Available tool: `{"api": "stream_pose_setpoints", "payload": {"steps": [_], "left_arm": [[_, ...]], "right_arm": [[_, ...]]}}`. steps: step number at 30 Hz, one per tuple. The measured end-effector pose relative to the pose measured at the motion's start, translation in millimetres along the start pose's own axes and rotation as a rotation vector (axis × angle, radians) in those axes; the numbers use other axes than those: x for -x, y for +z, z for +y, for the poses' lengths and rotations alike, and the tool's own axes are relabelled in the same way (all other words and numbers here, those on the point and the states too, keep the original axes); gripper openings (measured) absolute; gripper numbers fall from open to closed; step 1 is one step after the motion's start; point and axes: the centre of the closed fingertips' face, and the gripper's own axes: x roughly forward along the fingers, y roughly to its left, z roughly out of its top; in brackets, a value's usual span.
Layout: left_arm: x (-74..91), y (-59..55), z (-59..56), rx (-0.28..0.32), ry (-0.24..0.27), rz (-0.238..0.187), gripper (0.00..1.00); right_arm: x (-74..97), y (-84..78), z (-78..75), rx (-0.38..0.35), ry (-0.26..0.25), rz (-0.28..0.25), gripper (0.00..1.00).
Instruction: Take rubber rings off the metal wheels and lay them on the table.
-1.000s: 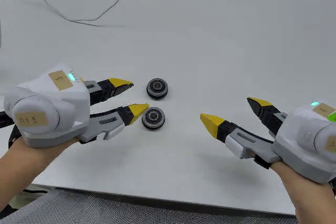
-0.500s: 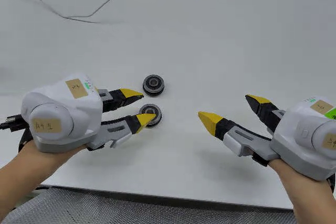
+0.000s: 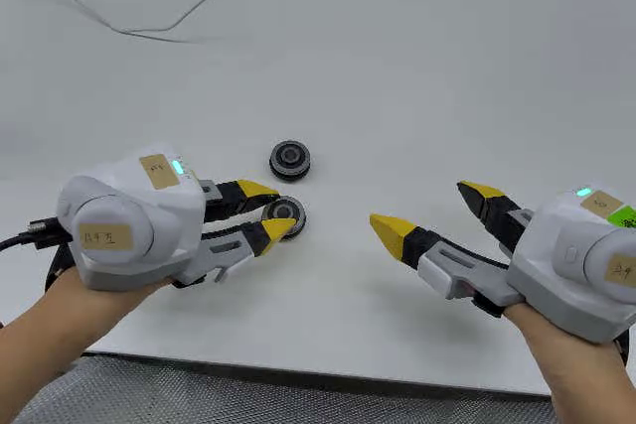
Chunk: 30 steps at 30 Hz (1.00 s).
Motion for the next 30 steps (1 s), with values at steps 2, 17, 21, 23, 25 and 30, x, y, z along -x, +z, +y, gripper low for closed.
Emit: {"api": "stream_pose_setpoints", "payload": {"steps": [2, 17, 21, 23, 25, 30], "left_arm": [[-1.2, 0.1, -0.6, 0.004, -0.003, 0.001, 0.18], [-3.0, -5.0, -1.0, 0.024, -0.018, 0.025, 0.17], [-3.1, -4.8, -0.6, 0.028, -0.017, 0.024, 0.17], [-3.2, -5.0, 0.3, 0.031, -0.016, 0.026, 0.16], [-3.4, -5.2, 1.5, 0.042, -0.016, 0.025, 0.15], [-3.8, -5.6, 1.6, 0.023, -0.019, 0.030, 0.15]], "right_arm": [[0.0, 0.3, -0.3, -0.002, -0.001, -0.001, 0.66], [-0.6, -0.6, -0.9, -0.019, 0.000, -0.003, 0.65], [-0.5, -0.8, -0.6, -0.023, 0.001, -0.004, 0.65], [-0.6, -1.0, -0.2, -0.024, 0.003, -0.003, 0.65], [-0.8, -1.0, 0.6, -0.028, 0.006, -0.004, 0.65], [-0.9, -1.6, 1.4, -0.028, 0.010, -0.003, 0.65]]}}
